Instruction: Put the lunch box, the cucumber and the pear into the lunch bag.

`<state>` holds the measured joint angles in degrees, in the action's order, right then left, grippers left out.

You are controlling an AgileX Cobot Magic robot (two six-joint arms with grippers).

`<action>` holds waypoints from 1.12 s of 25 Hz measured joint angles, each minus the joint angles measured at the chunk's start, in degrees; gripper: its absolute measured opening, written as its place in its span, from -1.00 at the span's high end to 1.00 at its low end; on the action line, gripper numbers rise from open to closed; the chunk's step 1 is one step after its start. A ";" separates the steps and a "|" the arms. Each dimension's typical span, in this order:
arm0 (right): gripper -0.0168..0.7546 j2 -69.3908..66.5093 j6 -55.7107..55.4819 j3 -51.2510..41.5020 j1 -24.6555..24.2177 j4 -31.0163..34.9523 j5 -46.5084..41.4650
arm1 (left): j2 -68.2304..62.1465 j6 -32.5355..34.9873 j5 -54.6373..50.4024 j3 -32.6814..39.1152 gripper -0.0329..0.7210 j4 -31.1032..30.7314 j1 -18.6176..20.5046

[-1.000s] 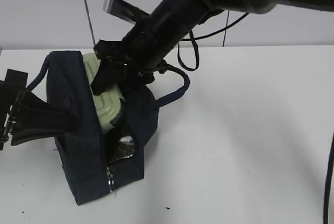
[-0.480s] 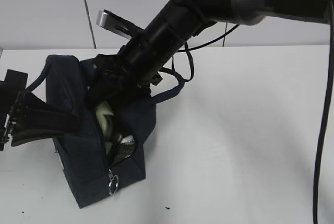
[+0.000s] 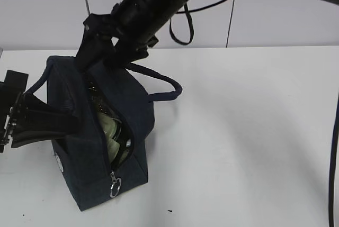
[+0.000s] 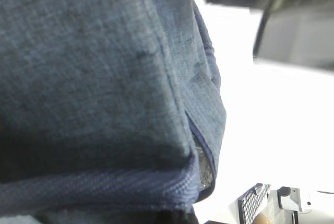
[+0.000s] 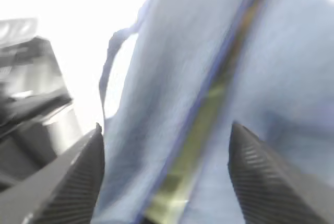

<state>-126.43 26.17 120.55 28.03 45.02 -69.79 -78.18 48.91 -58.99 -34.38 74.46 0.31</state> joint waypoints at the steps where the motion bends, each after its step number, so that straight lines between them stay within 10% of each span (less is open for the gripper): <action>1: -0.51 0.00 -1.56 2.44 0.00 -3.75 -0.14 | 0.00 0.00 0.00 0.00 0.95 0.00 0.00; 9: -0.51 0.00 -11.27 7.44 -0.24 -20.67 -0.99 | 0.00 0.00 0.00 0.00 0.95 -0.05 0.00; 28: -0.50 -4.53 -12.62 4.87 -0.24 -16.67 -1.36 | 0.00 0.00 0.00 0.00 0.95 -0.05 0.00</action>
<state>-130.96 13.55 125.42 27.78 28.34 -71.15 -78.18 48.91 -58.99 -34.38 74.41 0.31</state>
